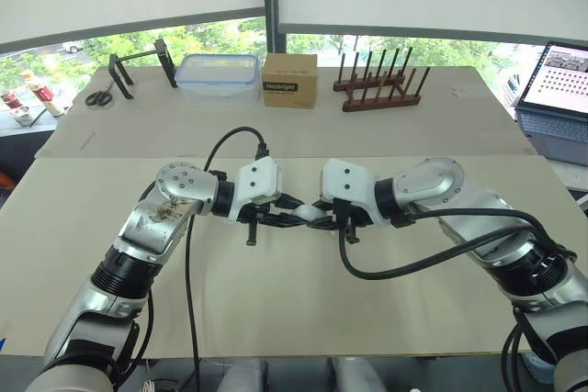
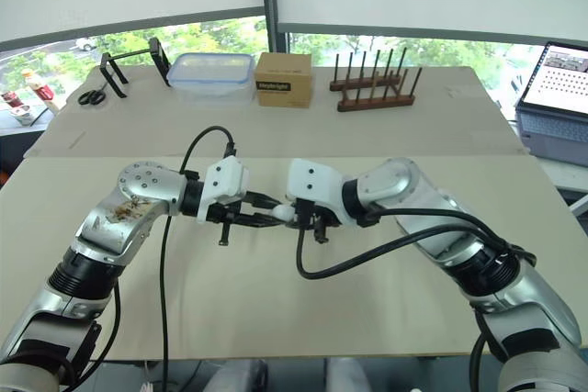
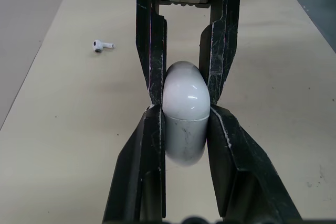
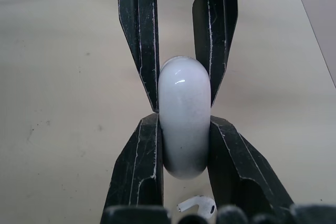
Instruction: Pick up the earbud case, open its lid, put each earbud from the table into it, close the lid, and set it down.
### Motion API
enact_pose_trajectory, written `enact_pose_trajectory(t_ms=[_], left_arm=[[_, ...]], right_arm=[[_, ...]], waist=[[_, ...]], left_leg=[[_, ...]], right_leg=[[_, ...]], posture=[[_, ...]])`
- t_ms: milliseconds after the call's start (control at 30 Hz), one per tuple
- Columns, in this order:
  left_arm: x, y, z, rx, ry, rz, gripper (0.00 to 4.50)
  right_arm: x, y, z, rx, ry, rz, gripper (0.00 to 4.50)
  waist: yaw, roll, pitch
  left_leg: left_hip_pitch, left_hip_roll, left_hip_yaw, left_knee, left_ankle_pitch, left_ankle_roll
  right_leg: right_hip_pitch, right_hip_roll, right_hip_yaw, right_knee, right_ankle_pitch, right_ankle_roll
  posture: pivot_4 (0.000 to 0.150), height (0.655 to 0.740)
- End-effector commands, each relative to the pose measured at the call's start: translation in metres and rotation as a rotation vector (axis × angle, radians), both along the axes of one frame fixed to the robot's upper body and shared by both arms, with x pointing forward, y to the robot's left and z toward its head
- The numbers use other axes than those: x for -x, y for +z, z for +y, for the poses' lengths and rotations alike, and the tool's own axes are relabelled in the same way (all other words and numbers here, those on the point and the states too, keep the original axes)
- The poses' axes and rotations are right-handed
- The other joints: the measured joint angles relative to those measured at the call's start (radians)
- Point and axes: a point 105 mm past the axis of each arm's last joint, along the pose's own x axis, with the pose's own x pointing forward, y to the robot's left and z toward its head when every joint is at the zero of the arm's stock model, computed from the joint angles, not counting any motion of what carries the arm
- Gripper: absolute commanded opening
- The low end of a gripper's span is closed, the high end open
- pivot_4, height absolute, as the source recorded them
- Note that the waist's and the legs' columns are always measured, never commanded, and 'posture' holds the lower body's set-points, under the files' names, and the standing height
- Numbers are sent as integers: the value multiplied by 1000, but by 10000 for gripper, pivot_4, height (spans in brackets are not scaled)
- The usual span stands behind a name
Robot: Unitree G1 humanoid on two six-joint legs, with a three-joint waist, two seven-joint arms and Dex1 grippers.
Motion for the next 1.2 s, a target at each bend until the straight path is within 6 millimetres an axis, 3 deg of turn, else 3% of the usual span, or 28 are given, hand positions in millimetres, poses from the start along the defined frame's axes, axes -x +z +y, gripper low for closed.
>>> enact_pose_trajectory(t_ms=[33,167,267,400,800,900,1067,1100,1200], left_arm=[[0,6,1,9,16,-23,5845],[4,5,6,-1,0,15,5845],[-2,3,12,-24,21,-9,21769],[-2,-2,14,-49,5,-42,39247],[-5,1,12,14,11,1,39625],[-4,2,10,21,6,4,31152],[-2,2,5,28,-4,7,6864],[-2,2,4,32,-4,8,4601],[-1,3,0,48,-5,11,4615]], right_arm=[[3,18,2,-44,10,-61,7619],[4,16,1,-43,10,-62,7619],[5,15,0,-41,11,-62,7618],[4,15,-1,-37,11,-63,7618],[2,16,-2,-24,14,-68,7617],[3,15,-2,-20,16,-68,7618],[3,13,-2,-18,19,-68,7617],[3,13,-2,-18,19,-68,7617],[3,13,-2,-18,19,-66,7617]], waist=[[0,0,0],[-1,0,0],[0,0,0],[0,0,0],[0,0,0],[1,0,0],[1,0,0],[0,0,0],[1,0,0]], left_leg=[[0,0,0,0,0,0],[0,0,0,0,0,0],[0,0,0,0,0,0],[0,0,0,0,0,0],[0,0,0,0,0,0],[0,0,0,1,0,0],[0,0,0,1,0,0],[0,0,0,1,0,0],[0,0,0,1,0,0]], right_leg=[[0,0,0,0,0,0],[0,0,0,0,0,0],[0,0,0,0,0,0],[0,0,0,0,0,0],[0,0,0,0,0,0],[0,0,0,0,0,0],[0,0,0,0,0,0],[0,0,0,1,0,0],[0,0,0,1,0,0]], posture=[[1500,7400],[1500,7400],[1500,7400],[1500,7400],[1500,7400],[1500,7400],[1500,7400],[1500,7400],[1500,7400]])
